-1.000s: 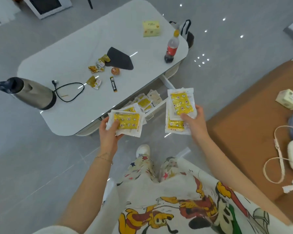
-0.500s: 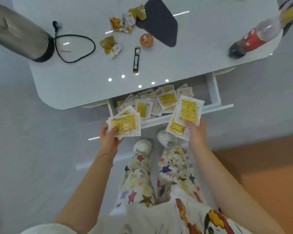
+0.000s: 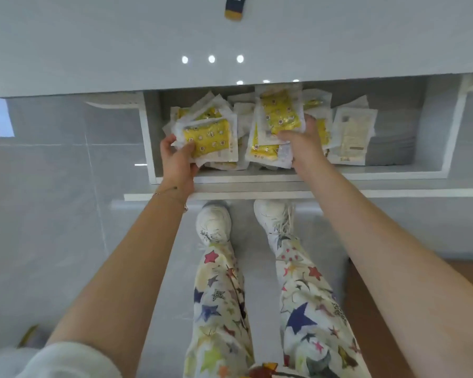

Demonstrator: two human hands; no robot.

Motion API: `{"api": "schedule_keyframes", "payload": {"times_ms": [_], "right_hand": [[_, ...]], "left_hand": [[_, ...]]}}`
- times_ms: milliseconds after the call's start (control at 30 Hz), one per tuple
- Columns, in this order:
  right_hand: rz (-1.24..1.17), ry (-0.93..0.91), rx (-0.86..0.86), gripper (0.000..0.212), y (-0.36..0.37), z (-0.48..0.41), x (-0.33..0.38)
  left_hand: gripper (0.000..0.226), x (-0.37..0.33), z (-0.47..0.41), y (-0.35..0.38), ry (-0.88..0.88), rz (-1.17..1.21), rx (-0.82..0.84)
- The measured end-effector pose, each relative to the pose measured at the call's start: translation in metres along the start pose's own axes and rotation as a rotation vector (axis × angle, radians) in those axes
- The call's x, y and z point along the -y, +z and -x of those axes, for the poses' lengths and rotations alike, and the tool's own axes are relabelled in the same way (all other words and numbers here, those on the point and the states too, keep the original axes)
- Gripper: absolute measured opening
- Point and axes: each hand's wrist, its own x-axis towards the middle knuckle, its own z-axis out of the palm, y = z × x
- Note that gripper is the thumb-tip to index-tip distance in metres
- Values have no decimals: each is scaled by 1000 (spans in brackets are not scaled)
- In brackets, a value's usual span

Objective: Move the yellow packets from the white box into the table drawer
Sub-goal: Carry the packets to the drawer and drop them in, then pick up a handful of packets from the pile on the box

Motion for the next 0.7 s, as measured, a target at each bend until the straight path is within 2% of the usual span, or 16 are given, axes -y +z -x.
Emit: {"api": "schedule_keyframes", "payload": {"times_ms": [100, 267, 367, 533, 633, 700], "right_hand": [[79, -16, -78, 75, 4, -8, -9], [396, -217, -169, 69, 0, 7, -11], [619, -406, -193, 72, -7, 33, 4], [938, -655, -159, 65, -13, 105, 58], [1137, -792, -135, 67, -15, 160, 98], [1260, -819, -123, 70, -14, 198, 124]], "left_hand": [[41, 2, -11, 2, 21, -20, -53], [43, -4, -3, 4, 143, -134, -76], [55, -16, 20, -1, 337, -417, -44], [56, -54, 82, -18, 668, -789, 29], [59, -87, 131, -32, 811, -1018, 25], [63, -109, 168, -43, 865, -1120, 4]]}}
